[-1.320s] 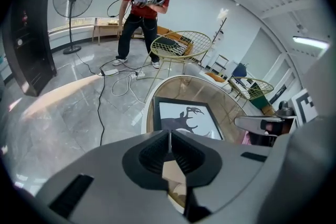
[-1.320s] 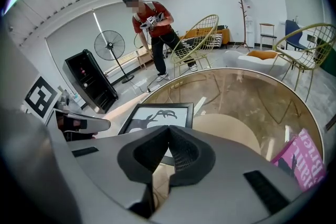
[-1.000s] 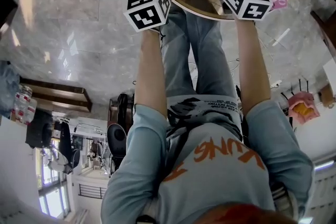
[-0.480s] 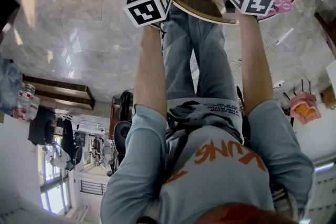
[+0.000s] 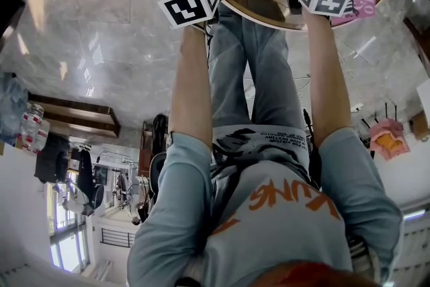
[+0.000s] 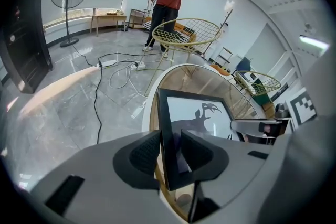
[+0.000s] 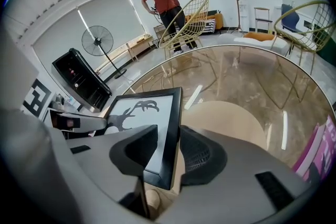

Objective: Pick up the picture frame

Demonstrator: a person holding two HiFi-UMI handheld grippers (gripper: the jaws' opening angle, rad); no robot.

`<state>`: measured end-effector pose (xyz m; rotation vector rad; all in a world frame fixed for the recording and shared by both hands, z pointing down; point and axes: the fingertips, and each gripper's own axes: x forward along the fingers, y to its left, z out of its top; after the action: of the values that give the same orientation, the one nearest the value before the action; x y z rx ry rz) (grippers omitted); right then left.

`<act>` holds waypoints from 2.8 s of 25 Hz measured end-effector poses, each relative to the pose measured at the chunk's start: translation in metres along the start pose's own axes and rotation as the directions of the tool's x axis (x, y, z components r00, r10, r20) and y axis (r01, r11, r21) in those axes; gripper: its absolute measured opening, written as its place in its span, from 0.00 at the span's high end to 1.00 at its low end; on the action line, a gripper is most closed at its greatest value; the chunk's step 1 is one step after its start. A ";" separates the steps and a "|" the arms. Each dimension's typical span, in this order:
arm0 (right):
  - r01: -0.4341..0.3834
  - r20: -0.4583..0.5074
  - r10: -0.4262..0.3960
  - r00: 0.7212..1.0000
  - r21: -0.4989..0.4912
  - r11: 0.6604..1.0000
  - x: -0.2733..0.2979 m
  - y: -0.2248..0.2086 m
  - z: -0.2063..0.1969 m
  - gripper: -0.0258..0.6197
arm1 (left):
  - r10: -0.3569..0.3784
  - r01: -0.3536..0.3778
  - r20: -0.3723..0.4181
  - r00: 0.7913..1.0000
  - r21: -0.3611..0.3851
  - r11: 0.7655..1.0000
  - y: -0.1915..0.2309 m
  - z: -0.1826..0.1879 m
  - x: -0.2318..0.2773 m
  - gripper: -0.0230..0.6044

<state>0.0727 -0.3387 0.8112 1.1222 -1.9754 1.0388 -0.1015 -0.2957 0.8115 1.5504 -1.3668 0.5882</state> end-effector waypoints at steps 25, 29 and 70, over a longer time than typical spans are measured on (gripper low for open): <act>0.058 0.070 -0.060 0.996 0.042 0.997 -0.065 0.047 -0.015 0.86 | 0.006 -0.006 0.009 1.000 0.086 0.996 0.007 -0.019 -0.079 0.81; 0.037 0.113 -0.042 0.993 0.041 0.998 -0.088 0.072 -0.012 0.86 | -0.005 0.000 0.057 0.998 0.092 0.996 0.009 -0.012 -0.116 0.82; 0.021 0.693 0.099 0.714 -0.163 0.986 -0.482 0.308 0.255 0.86 | -0.157 -0.064 0.667 0.728 0.295 0.953 -0.097 0.236 -0.586 0.83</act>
<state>-0.0260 -0.2704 0.1962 1.5405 -2.6193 0.4614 -0.2154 -0.2277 0.1866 2.1828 -1.8349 0.1722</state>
